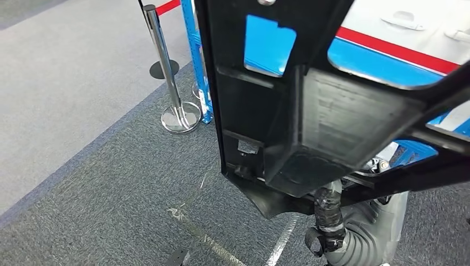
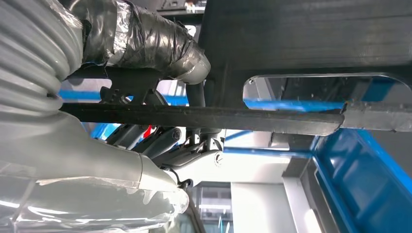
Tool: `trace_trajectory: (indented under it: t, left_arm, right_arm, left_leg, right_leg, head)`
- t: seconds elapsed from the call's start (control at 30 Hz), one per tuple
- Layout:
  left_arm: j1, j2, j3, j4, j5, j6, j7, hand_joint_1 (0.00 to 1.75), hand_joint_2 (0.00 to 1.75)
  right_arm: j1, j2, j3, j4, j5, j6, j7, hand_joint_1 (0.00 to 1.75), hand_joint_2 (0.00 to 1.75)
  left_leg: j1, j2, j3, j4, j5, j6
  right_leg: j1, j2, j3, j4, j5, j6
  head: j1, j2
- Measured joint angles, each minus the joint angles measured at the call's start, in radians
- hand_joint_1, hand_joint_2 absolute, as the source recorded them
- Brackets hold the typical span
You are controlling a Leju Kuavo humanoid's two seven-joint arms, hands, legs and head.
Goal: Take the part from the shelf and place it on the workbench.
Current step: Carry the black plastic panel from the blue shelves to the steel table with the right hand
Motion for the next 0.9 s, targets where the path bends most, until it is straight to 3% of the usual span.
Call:
trace_trajectory:
  t: [0.07, 0.13, 0.2, 0.27, 0.33, 0.37, 0.4, 0.43, 0.5, 0.57, 0.63, 0.67, 0.73, 0.77, 0.83, 0.87, 0.9]
  left_arm:
    - [0.002, -0.001, 0.0, 0.0, 0.003, -0.001, 0.001, 0.0, 1.75]
    - [0.003, -0.002, 0.0, 0.0, 0.005, -0.001, 0.001, 0.0, 1.75]
    - [0.004, -0.002, 0.0, 0.0, 0.005, -0.001, 0.001, 0.0, 1.75]
    - [0.001, -0.001, 0.0, 0.0, 0.005, 0.0, 0.001, 0.0, 1.75]
    - [0.0, -0.001, 0.0, 0.0, 0.005, 0.0, 0.001, 0.0, 1.75]
    - [0.0, -0.002, 0.0, 0.0, 0.005, 0.0, 0.002, 0.0, 1.75]
    - [0.0, -0.002, 0.0, 0.0, 0.005, -0.001, 0.002, 0.0, 1.75]
    - [0.001, -0.002, 0.0, 0.0, 0.005, -0.001, 0.002, 0.0, 1.75]
    - [0.0, -0.002, 0.0, 0.0, 0.005, -0.002, 0.002, 0.0, 1.75]
    - [-0.001, -0.002, 0.0, 0.0, 0.005, -0.002, 0.002, 0.0, 1.75]
    - [0.002, -0.002, 0.0, 0.0, 0.005, -0.002, 0.002, 0.0, 1.75]
    - [0.003, -0.001, 0.0, 0.0, 0.005, -0.002, 0.001, 0.0, 1.75]
    - [0.003, 0.0, 0.0, 0.0, 0.005, -0.002, 0.001, 0.0, 1.75]
    - [0.002, 0.0, 0.0, 0.0, 0.006, -0.001, 0.001, 0.0, 1.75]
    - [0.0, 0.001, 0.0, 0.0, 0.006, 0.0, 0.0, 0.0, 1.75]
    - [-0.001, 0.001, 0.0, 0.0, 0.006, 0.0, 0.0, 0.0, 1.75]
    - [-0.001, 0.001, 0.001, 0.0, 0.006, 0.0, 0.0, 0.0, 1.75]
  right_arm:
    - [-0.002, 0.0, 0.0, 0.0, -0.004, 0.0, 0.0, 1.75, 1.75]
    - [-0.003, 0.0, 0.001, 0.001, -0.005, 0.0, 0.001, 1.75, 1.75]
    - [-0.004, 0.0, 0.001, 0.003, -0.006, 0.0, 0.002, 1.75, 1.75]
    - [-0.004, 0.0, 0.001, 0.004, -0.009, 0.0, 0.002, 1.75, 1.75]
    - [-0.003, 0.0, 0.001, 0.007, -0.012, 0.0, 0.002, 1.75, 1.75]
    - [-0.003, -0.001, 0.001, 0.009, -0.013, 0.0, 0.002, 1.75, 1.75]
    - [-0.003, -0.001, 0.001, 0.011, -0.014, 0.0, 0.003, 1.75, 1.75]
    - [-0.003, -0.001, 0.001, 0.011, -0.015, 0.0, 0.002, 1.75, 1.75]
    - [-0.003, -0.001, 0.002, 0.012, -0.018, 0.0, 0.002, 1.75, 1.75]
    - [-0.004, -0.001, 0.002, 0.012, -0.021, 0.0, 0.002, 1.75, 1.75]
    - [-0.005, -0.001, 0.002, 0.012, -0.022, 0.0, 0.002, 1.75, 1.75]
    - [-0.006, -0.001, 0.002, 0.012, -0.022, 0.0, 0.002, 1.75, 1.75]
    - [-0.008, 0.0, 0.005, 0.012, -0.022, 0.0, 0.001, 1.75, 1.75]
    - [-0.008, 0.0, 0.008, 0.013, -0.024, 0.001, 0.001, 1.75, 1.75]
    - [-0.008, 0.0, 0.016, 0.014, -0.027, 0.001, 0.0, 1.75, 1.75]
    - [-0.007, 0.0, 0.02, 0.015, -0.028, 0.001, 0.0, 1.75, 1.75]
    - [-0.008, 0.0, 0.022, 0.016, -0.029, 0.001, 0.0, 1.75, 1.75]
  left_leg:
    - [-0.012, 0.017, 0.023, -0.042, -0.009, 0.013]
    - [-0.015, 0.004, 0.025, -0.053, -0.017, 0.033]
    - [-0.014, -0.014, 0.028, -0.059, -0.021, 0.051]
    - [-0.016, -0.032, 0.029, -0.061, -0.021, 0.066]
    - [-0.021, -0.052, 0.03, -0.06, -0.022, 0.074]
    - [-0.023, -0.065, 0.03, -0.059, -0.022, 0.075]
    - [-0.025, -0.078, 0.031, -0.057, -0.022, 0.076]
    - [-0.026, -0.091, 0.032, -0.055, -0.023, 0.076]
    - [-0.028, -0.116, 0.03, -0.046, -0.026, 0.074]
    - [-0.027, -0.136, 0.02, -0.039, -0.026, 0.067]
    - [-0.024, -0.152, 0.013, -0.039, -0.022, 0.059]
    - [-0.026, -0.145, 0.009, -0.036, -0.026, 0.053]
    - [-0.027, -0.105, -0.01, 0.01, -0.059, 0.04]
    - [-0.025, -0.078, -0.032, 0.061, -0.089, 0.032]
    - [-0.018, -0.054, -0.082, 0.178, -0.138, 0.019]
    - [-0.015, -0.05, -0.095, 0.208, -0.144, 0.014]
    - [-0.013, -0.047, -0.088, 0.201, -0.13, 0.011]
  right_leg:
    - [0.003, -0.01, 0.0, 0.003, -0.004, 0.01]
    - [0.003, -0.019, -0.001, 0.009, -0.011, 0.019]
    - [-0.001, 0.004, -0.017, 0.047, -0.039, 0.024]
    - [-0.001, 0.044, -0.075, 0.162, -0.092, 0.021]
    - [0.004, 0.059, -0.15, 0.292, -0.128, 0.016]
    - [0.006, 0.062, -0.172, 0.318, -0.121, 0.013]
    - [0.007, 0.065, -0.176, 0.306, -0.094, 0.01]
    - [0.009, 0.071, -0.163, 0.258, -0.052, 0.005]
    - [0.009, 0.105, -0.118, 0.131, 0.02, -0.003]
    - [0.009, 0.13, -0.091, 0.064, 0.035, -0.004]
    - [0.009, 0.119, -0.084, 0.051, 0.032, -0.006]
    - [0.007, 0.109, -0.081, 0.045, 0.035, -0.01]
    - [0.002, 0.087, -0.075, 0.035, 0.04, -0.017]
    - [0.003, 0.075, -0.073, 0.033, 0.041, -0.018]
    - [0.003, 0.049, -0.073, 0.033, 0.041, -0.018]
    - [0.002, 0.035, -0.073, 0.033, 0.04, -0.018]
    - [0.001, 0.023, -0.073, 0.033, 0.04, -0.017]
  head:
    - [0.0, 0.0]
    - [0.002, 0.0]
    - [0.003, 0.0]
    - [0.004, 0.0]
    - [0.005, 0.0]
    - [0.005, 0.0]
    - [0.005, 0.0]
    - [0.005, 0.0]
    - [0.004, 0.0]
    - [0.004, 0.0]
    - [0.004, 0.0]
    - [0.004, 0.0]
    - [0.0, 0.0]
    - [-0.002, 0.0]
    - [-0.005, 0.0]
    - [-0.005, 0.0]
    - [-0.005, 0.0]
